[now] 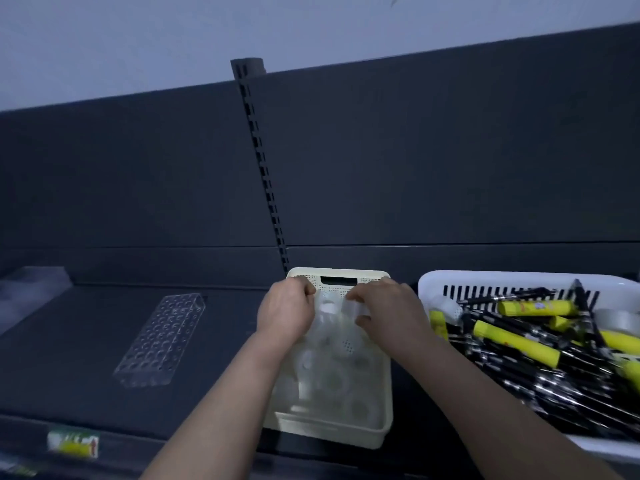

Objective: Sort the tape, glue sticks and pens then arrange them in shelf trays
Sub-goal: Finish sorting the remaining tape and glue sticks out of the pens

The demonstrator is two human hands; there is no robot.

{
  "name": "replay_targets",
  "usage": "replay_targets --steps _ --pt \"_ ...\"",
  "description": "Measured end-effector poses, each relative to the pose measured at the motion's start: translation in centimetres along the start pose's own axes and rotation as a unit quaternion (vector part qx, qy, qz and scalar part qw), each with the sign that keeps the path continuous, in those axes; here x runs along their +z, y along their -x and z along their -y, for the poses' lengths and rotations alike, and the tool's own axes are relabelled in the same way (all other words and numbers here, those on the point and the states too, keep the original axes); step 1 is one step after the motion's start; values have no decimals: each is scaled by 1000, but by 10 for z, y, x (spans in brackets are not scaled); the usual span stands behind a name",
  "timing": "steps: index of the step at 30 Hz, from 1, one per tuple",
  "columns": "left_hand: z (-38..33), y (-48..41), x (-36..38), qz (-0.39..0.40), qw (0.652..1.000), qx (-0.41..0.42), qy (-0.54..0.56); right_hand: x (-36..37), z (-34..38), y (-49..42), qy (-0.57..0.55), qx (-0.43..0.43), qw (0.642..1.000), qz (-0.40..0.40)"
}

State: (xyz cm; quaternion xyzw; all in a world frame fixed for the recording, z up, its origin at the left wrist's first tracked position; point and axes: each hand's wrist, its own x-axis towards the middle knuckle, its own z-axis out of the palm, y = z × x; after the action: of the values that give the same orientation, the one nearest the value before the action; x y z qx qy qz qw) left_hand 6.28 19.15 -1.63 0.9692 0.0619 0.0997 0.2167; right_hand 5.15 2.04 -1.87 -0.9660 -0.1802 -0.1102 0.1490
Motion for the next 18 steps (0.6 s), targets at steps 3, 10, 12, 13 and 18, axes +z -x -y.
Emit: replay_targets --steps 3,10,12,13,18 --pt "2 3 -4 4 1000 13 8 7 5 -4 22 11 999 44" --pt "-36 5 8 24 996 72 48 -26 -20 19 12 57 998 -36" --pt "-59 6 16 31 993 100 61 -41 -41 34 32 92 994 -42" --pt "-72 6 21 39 990 116 64 -47 -52 42 41 111 992 -42" --pt "-136 17 47 98 974 190 74 -72 -108 87 90 209 972 -56"
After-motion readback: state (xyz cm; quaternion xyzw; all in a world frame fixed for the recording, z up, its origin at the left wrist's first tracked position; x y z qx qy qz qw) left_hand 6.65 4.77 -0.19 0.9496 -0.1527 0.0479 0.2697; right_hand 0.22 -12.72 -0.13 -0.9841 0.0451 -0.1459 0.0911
